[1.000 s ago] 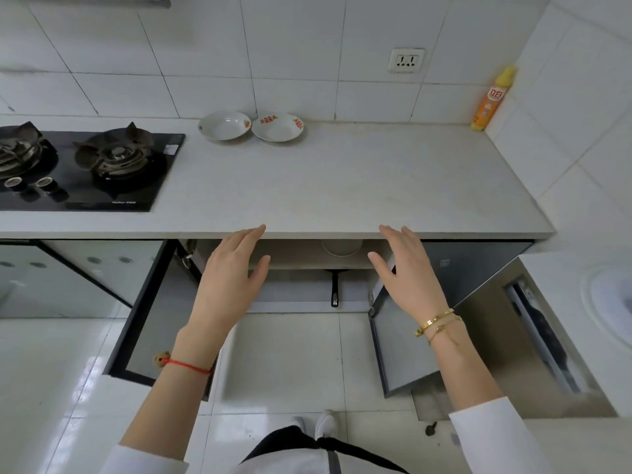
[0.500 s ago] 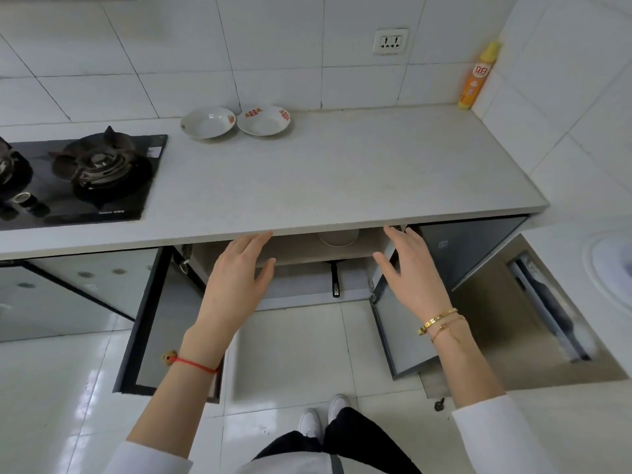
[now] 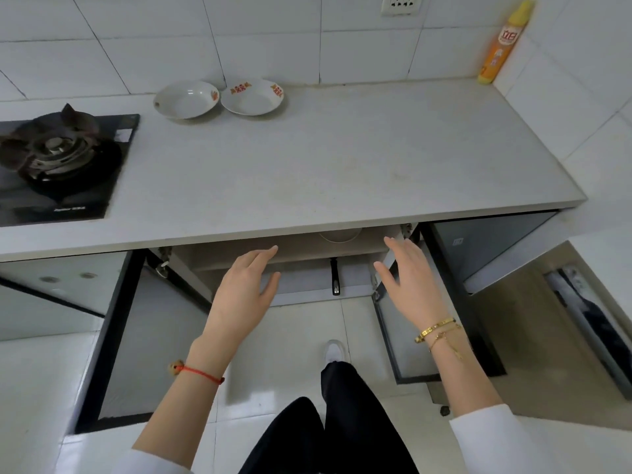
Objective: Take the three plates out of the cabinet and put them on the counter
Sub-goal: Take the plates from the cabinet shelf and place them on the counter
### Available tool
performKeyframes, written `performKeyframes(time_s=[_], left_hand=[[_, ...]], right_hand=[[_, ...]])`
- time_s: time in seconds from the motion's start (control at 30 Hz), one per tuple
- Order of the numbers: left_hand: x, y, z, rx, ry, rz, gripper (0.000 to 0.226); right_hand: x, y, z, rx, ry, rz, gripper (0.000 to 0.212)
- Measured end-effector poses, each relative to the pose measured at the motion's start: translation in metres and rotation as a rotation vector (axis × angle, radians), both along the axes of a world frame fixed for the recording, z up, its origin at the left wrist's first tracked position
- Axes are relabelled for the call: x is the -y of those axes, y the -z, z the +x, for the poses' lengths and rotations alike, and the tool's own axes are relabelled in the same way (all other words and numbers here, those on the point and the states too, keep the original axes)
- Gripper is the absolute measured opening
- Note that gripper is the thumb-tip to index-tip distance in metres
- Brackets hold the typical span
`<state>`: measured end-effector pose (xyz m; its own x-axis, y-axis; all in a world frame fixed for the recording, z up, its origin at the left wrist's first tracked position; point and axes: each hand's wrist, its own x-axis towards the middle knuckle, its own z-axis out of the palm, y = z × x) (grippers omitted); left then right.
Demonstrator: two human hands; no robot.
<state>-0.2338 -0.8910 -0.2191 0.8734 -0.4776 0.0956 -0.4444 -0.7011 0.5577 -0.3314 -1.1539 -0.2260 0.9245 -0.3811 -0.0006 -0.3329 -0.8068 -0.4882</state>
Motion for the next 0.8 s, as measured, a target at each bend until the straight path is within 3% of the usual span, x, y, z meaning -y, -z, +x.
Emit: performKeyframes(time_s=[0.57,0.8], left_hand=[[0.093,0.329,0.129,0.016,-0.024,-0.067,0.046],[0.113,0.409,0.172,0.130,-0.023,-0.107,0.038]], right_hand=[[0.089,0.333,0.135,0.086,0.002,-0.017,0.050],[0.113,0.414,0.175,0.153,0.036,-0.086,0.051]])
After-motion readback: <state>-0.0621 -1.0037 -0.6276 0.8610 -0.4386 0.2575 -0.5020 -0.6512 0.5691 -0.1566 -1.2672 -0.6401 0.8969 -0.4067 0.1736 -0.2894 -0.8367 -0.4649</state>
